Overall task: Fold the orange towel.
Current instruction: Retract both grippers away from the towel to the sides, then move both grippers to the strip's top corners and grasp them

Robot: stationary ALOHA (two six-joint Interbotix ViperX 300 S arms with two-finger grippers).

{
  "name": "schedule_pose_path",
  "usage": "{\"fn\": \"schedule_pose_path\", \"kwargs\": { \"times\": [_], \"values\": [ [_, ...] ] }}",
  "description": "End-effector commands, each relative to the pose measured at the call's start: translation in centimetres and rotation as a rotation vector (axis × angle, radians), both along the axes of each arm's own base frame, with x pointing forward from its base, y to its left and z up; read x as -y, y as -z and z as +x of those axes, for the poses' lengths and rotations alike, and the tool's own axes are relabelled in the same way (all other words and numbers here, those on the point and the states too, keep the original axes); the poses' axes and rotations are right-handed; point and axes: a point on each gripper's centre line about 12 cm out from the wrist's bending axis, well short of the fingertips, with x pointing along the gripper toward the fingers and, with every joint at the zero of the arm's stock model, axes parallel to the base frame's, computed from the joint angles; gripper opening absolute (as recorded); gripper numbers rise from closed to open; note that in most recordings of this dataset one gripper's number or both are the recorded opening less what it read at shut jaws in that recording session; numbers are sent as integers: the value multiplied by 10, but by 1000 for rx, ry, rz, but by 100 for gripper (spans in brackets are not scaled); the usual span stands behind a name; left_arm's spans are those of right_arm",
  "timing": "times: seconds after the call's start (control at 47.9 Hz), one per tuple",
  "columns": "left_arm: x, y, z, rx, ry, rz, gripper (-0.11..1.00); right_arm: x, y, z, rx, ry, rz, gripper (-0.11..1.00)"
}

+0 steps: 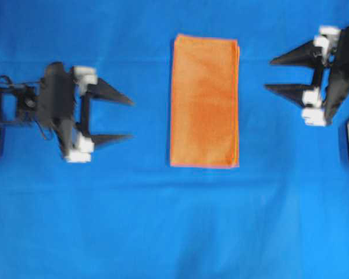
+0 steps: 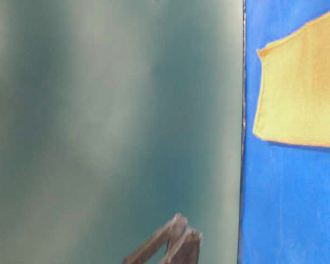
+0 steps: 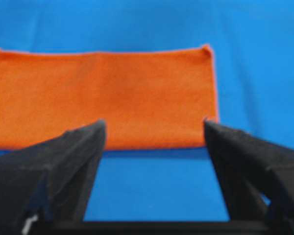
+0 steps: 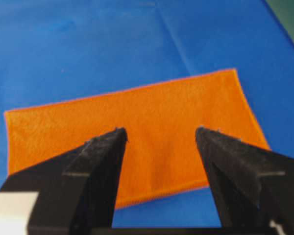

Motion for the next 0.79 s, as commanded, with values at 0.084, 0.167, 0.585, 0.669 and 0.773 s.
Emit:
{"fn": "schedule_pose_path", "kwargs": {
  "times": [0.084, 0.167, 0.585, 0.669, 0.773],
  "values": [
    [-12, -14, -18, 78, -54, -24, 74, -4, 8, -12, 43, 10, 35, 62],
    [-16, -14, -19, 82, -73, -33, 74, -4, 14, -11, 34, 13, 49, 62],
    [-24, -13, 15, 54, -91, -36, 74, 15, 15, 7, -11, 72, 65, 62],
    [-34, -12, 27, 48, -117, -36, 74, 28, 17, 13, -36, 114, 71, 62],
    [-51, -9, 40, 35, -161, -36, 74, 49, 27, 20, -91, 178, 83, 62]
  ]
}}
